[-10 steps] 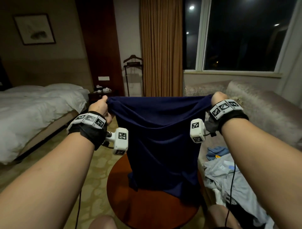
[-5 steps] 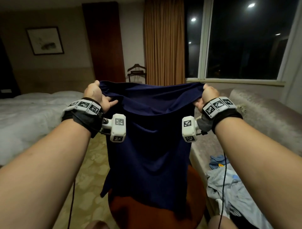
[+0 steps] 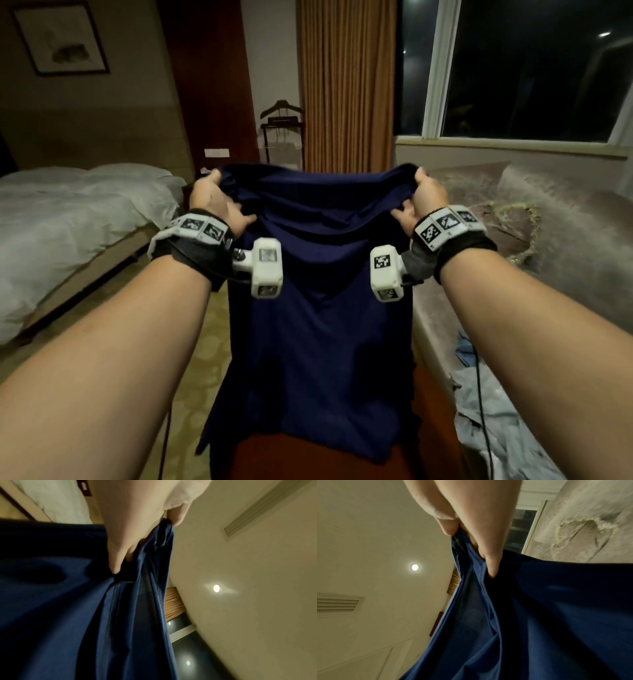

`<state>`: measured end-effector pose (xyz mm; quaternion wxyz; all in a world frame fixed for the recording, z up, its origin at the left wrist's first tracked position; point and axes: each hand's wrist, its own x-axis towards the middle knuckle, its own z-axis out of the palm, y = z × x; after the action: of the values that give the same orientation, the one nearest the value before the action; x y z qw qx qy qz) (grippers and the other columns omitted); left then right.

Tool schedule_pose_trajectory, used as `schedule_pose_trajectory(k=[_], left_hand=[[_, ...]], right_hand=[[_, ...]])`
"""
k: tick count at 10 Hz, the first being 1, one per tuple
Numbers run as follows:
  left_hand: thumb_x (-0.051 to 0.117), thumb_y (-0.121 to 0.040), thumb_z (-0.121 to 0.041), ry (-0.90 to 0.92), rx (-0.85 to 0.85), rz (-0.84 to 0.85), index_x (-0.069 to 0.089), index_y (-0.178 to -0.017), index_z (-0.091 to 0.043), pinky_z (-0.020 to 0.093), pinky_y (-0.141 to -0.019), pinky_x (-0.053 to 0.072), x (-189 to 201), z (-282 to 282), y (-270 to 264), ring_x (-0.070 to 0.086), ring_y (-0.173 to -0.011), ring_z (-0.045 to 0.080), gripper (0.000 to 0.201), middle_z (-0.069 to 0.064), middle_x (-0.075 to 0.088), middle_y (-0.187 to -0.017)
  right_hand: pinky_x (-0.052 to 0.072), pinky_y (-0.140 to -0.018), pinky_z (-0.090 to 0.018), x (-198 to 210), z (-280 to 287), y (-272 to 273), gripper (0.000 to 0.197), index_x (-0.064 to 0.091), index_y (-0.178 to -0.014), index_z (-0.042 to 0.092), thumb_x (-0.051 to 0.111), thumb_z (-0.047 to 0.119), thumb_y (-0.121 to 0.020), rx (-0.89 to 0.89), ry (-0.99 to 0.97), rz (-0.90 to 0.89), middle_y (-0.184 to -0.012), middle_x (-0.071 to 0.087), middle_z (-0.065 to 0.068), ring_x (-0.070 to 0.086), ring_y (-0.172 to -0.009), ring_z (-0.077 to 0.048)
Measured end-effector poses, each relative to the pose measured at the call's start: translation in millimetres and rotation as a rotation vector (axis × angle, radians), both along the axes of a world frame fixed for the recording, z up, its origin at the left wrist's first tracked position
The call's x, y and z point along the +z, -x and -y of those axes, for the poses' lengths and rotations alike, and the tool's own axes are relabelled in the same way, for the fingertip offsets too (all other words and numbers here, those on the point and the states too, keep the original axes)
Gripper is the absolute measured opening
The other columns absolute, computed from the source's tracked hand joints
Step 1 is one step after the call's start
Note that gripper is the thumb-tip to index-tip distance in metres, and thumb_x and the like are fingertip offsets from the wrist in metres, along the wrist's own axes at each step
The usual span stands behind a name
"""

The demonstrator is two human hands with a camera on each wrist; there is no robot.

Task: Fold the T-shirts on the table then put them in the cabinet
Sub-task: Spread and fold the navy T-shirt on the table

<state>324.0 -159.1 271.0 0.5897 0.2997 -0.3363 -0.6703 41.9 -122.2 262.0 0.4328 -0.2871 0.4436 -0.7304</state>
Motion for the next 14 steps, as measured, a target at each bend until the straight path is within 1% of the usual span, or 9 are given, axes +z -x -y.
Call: schedule_pose_trajectory(k=[3,5,6,7,8,9,11,12,14], left_hand=[[0.023,-0.100,-0.037,0.218,0.033,-0.161,0.009,-0.153,-0.012,0.056,-0.115,0.005,82,-60,-14,0.004,-0.147,0.029,0.059,0.014,0.009,-0.159],[0.027,-0.102,-0.034,0.174,0.085,-0.047,0.034,-0.145,-0.018,0.050,-0.105,0.036,74,-122,-34,0.042,-0.133,0.028,0.046,0.009,0.041,-0.147],[0.040,-0.101,-0.031,0.034,0.200,0.247,0.052,-0.119,-0.020,0.032,-0.057,0.054,45,-151,-40,0.062,-0.081,0.019,0.025,0.004,0.062,-0.104],[0.049,-0.099,-0.024,-0.071,0.241,0.593,0.049,-0.086,-0.019,0.027,-0.051,0.043,-14,-184,-44,0.049,-0.064,0.014,0.013,0.002,0.051,-0.078],[0.052,-0.097,-0.015,-0.108,0.071,0.916,0.048,-0.073,-0.017,0.020,-0.047,0.036,-59,-206,-51,0.040,-0.057,0.014,0.024,0.003,0.043,-0.067],[0.065,-0.086,-0.011,-0.166,-0.102,1.135,0.053,-0.077,-0.015,0.013,-0.037,0.031,-112,-222,-62,0.037,-0.051,0.014,0.016,0.004,0.043,-0.063],[0.073,-0.076,-0.051,-0.328,-0.390,1.559,0.067,-0.076,-0.008,0.024,-0.045,0.024,-145,-243,-57,0.027,-0.047,0.014,0.043,-0.001,0.031,-0.052],[0.068,-0.080,-0.053,-0.321,-0.293,1.608,0.071,-0.086,-0.003,0.025,-0.046,0.025,-154,-232,-49,0.027,-0.049,0.016,0.050,0.002,0.031,-0.057],[0.065,-0.090,-0.032,-0.193,-0.131,1.534,0.068,-0.092,-0.003,0.029,-0.064,0.040,-193,-188,-25,0.056,-0.077,0.025,0.030,0.012,0.063,-0.089]], right_hand=[[0.036,-0.105,-0.055,98,-20,7,0.036,0.053,-0.129,0.018,0.047,0.035,-0.097,0.124,0.312,0.175,-0.133,0.057,-0.005,0.054,-0.121,-0.027],[0.052,-0.090,-0.047,85,-108,10,0.036,0.055,-0.126,0.016,0.045,0.035,-0.097,0.001,0.199,-0.064,-0.116,0.062,-0.008,0.061,-0.105,-0.026],[0.050,-0.096,-0.046,53,-152,15,0.029,0.060,-0.107,0.009,0.039,0.027,-0.099,-0.086,-0.030,-0.344,-0.124,0.058,-0.017,0.057,-0.115,-0.033],[0.052,-0.090,-0.039,6,-195,23,0.028,0.045,-0.073,0.024,0.041,0.018,-0.100,-0.046,-0.267,-0.586,-0.095,0.059,-0.005,0.057,-0.099,-0.028],[0.054,-0.055,-0.030,-43,-223,36,0.027,0.047,-0.072,0.017,0.046,0.012,-0.098,0.035,-0.480,-0.709,-0.075,0.050,-0.003,0.055,-0.072,-0.021],[0.054,-0.045,-0.029,-83,-238,44,0.020,0.050,-0.078,0.008,0.046,0.003,-0.097,0.215,-0.686,-0.740,-0.072,0.049,-0.012,0.049,-0.055,-0.021],[0.042,-0.049,-0.026,-120,-258,39,0.028,0.051,-0.069,0.009,0.055,0.021,-0.094,0.518,-1.085,-1.058,-0.057,0.038,-0.004,0.040,-0.045,-0.019],[0.033,-0.049,-0.024,-133,-241,40,0.030,0.052,-0.067,0.013,0.056,0.024,-0.094,0.476,-1.048,-1.060,-0.052,0.031,-0.003,0.029,-0.045,-0.017],[0.051,-0.066,-0.035,-159,-192,14,0.017,0.068,-0.088,-0.004,0.063,0.012,-0.087,0.407,-0.887,-1.131,-0.082,0.064,-0.019,0.059,-0.073,-0.026]])
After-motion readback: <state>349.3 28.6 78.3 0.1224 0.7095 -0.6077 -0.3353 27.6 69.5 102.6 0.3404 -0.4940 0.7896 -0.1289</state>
